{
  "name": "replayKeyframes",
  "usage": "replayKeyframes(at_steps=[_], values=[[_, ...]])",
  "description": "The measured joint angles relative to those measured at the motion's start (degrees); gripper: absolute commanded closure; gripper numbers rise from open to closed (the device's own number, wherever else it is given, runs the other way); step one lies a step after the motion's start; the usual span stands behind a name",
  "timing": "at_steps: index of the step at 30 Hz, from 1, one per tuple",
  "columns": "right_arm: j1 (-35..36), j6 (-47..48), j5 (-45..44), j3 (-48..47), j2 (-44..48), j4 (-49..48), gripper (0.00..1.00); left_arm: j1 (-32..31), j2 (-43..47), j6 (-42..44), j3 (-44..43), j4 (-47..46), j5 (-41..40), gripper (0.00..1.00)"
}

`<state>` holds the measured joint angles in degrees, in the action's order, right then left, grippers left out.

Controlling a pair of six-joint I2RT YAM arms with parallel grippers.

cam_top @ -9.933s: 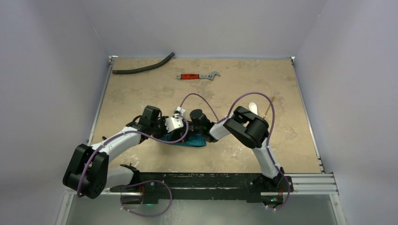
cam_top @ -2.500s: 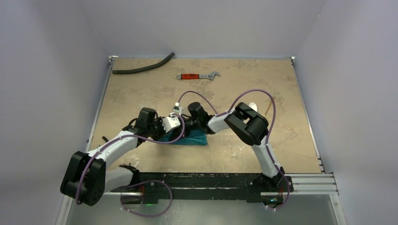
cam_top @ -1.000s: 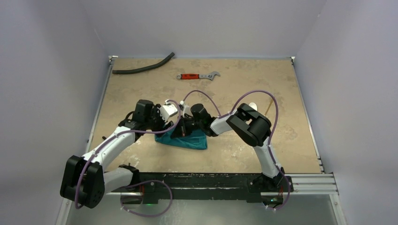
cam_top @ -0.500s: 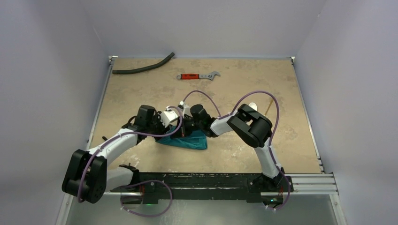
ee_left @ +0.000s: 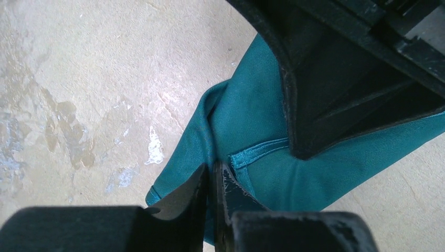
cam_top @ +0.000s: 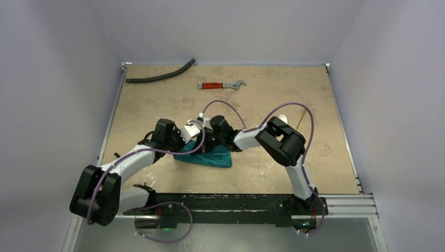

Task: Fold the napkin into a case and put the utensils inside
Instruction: Stuff the top corner of the smaller-rectangle-folded napkin at the center of the board.

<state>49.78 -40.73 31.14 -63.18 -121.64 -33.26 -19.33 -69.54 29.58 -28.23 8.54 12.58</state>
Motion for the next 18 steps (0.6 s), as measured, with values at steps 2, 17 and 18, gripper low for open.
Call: replayKeyframes(at_steps=[2, 17, 18], values=[[0.0, 0.09, 0.0, -0.37, 0.0, 0.74, 1.0, -0.07, 0.02, 0.0, 0.0, -0.24, -0.11, 0.87], [0.35, 0.33, -0.37, -0.9, 0.17, 2.36, 1.0, -1.44, -0.96, -2.05, 1.6, -4.85, -2.4, 0.85], [0.37, 0.44, -0.42, -0.9, 0.22, 2.54, 1.0, -1.49, -1.07, -2.05, 1.77, -4.94, -2.4, 0.89]])
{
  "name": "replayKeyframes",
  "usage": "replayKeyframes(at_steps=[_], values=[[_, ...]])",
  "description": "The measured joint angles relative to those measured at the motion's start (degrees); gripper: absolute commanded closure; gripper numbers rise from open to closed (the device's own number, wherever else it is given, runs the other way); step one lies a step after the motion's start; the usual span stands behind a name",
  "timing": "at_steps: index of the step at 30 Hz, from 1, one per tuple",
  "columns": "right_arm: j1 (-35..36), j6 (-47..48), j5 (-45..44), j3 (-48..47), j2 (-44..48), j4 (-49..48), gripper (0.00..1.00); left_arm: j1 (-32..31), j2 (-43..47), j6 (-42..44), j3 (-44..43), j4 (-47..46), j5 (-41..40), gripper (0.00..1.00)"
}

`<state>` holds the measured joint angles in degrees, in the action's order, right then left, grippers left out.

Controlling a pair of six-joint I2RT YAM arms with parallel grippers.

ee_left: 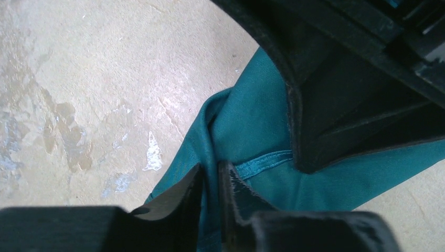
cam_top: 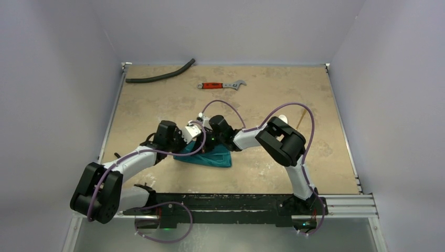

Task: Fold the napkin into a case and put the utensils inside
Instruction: Stuff the top corner of the smaller-rectangle-folded napkin at the center of the board.

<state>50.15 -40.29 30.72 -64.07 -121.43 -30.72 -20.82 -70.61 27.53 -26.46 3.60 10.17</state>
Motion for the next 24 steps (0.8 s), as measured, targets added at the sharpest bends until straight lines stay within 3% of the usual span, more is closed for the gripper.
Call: replayKeyframes(at_steps=[3, 24], values=[[0.04, 0.17, 0.02, -0.22, 0.02, 0.48, 1.0, -0.35, -0.28, -0.02, 0.13, -0.2, -0.04, 1.0], [0.04, 0.57, 0.09, -2.1, 0.31, 5.51, 1.0, -0.96, 2.62, 1.64, -2.97, 5.6, -1.22, 1.0]])
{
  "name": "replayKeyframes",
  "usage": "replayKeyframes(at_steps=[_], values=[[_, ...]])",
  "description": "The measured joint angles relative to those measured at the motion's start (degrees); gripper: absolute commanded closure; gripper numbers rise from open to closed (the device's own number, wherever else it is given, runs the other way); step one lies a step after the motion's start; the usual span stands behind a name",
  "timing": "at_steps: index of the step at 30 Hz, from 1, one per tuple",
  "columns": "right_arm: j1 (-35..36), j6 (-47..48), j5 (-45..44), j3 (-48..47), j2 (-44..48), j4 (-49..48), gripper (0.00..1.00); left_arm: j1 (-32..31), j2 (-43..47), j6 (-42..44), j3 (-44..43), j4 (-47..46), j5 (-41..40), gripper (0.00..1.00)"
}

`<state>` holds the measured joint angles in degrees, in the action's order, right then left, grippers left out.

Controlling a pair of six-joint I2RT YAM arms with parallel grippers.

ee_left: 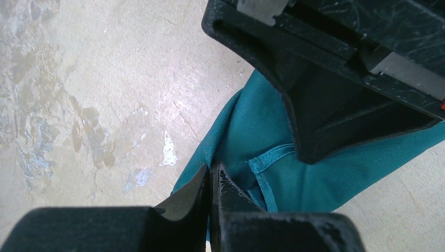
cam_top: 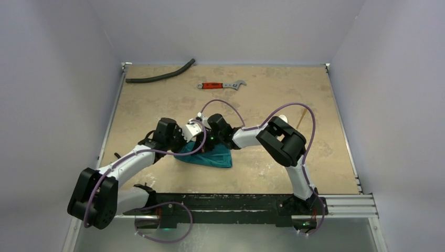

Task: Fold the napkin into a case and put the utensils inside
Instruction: Stuff the top corner of the smaller-rectangle-folded napkin at the center of the board.

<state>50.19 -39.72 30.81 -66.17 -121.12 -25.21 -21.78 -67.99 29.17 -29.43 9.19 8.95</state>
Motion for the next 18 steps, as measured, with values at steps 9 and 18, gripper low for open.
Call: replayKeyframes(at_steps=[9, 18], values=[[-0.17, 0.83, 0.7, -1.49, -0.37, 2.62, 1.0, 0.0, 1.07, 1.64, -0.81, 3.45, 1.66, 1.0], [-0.87, 2.03, 1.84, -4.44, -0.37, 8.83, 1.0, -0.02, 2.45, 4.79, -0.92, 5.11, 4.07, 1.0]])
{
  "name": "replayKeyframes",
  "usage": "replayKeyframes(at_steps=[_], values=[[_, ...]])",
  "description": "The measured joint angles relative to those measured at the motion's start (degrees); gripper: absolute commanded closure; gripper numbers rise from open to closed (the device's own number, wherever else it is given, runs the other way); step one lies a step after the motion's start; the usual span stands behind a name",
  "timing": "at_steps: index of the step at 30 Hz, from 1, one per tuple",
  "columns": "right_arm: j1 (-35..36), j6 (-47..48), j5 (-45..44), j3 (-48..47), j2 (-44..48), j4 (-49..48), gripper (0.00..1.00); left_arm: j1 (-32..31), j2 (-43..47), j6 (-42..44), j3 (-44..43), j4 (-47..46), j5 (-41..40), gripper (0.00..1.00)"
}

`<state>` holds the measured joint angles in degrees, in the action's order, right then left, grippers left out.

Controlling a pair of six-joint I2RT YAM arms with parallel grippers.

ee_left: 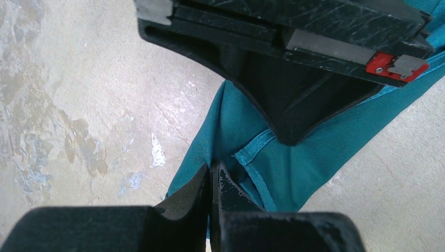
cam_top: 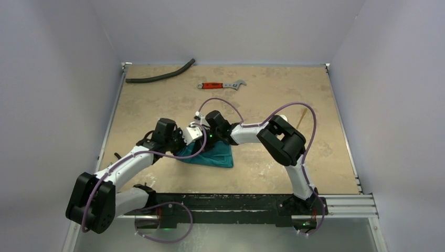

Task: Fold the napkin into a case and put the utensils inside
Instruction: Stuff the top corner of the smaller-rectangle-folded napkin at the center of the board.

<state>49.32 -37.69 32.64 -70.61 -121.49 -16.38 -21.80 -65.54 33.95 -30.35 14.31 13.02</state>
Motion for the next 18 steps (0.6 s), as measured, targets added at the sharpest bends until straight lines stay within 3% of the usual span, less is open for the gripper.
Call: replayKeyframes(at_steps=[18], values=[[-2.23, 2.01, 1.03, -5.46, -0.11, 8.04, 1.0, -0.61, 0.09, 1.25, 1.2, -0.5, 0.94, 1.0]])
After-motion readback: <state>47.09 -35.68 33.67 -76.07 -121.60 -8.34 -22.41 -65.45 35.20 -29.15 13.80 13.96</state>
